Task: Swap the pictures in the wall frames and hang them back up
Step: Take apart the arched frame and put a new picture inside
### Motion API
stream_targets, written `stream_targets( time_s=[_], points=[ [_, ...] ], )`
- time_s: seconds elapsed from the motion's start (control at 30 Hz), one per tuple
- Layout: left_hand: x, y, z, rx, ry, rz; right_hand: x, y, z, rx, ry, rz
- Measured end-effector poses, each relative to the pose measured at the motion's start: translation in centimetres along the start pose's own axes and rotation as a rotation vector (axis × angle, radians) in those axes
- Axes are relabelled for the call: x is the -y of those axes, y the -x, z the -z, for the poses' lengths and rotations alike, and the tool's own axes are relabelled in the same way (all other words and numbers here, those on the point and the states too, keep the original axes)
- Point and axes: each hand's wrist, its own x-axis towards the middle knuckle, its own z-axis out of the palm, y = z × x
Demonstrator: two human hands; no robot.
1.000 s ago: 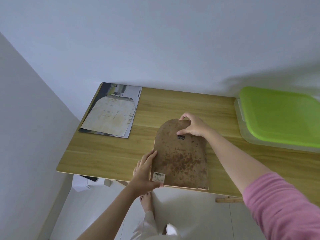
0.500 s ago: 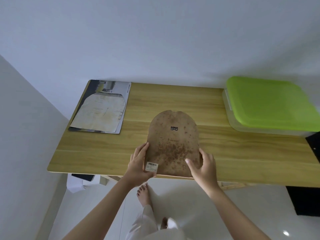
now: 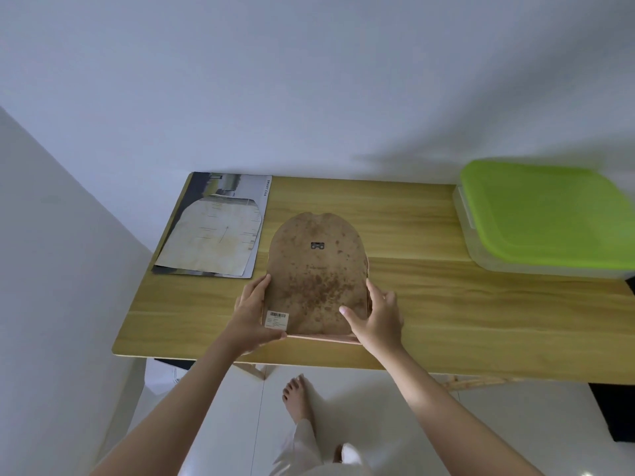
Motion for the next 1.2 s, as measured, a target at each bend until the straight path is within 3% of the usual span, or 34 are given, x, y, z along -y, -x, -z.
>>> stream_targets(
  time_s=[0.2,0.4,0.57,0.87,1.2],
  points=[
    [-0.8,-0.9,1.5,-0.024,0.018,-0.084,0.5,-0.8,0.1,-0.024,-0.067,0.032],
    [-5.1,-2.3,0.1,-0.027,0.052,-0.177,-1.2,-1.7,4.2,-0.077,-0.286,0.033],
    [-10.5,-4.0,-4.4,-0.071,0.036,-0.185,-5.1,-4.0,9.3,-0.107,-0.268,-0.056],
    [-14.9,-8.1,-10.5,0.032,0.001,-0.087,-12.7,-7.7,12.3,-0.092,-0.227,-0.167],
    [-15.9,-9.7,-12.9,0.077,-0.244,-0.100,-13.6,-7.1,11.1,-0.153,-0.136,-0.084]
  ],
)
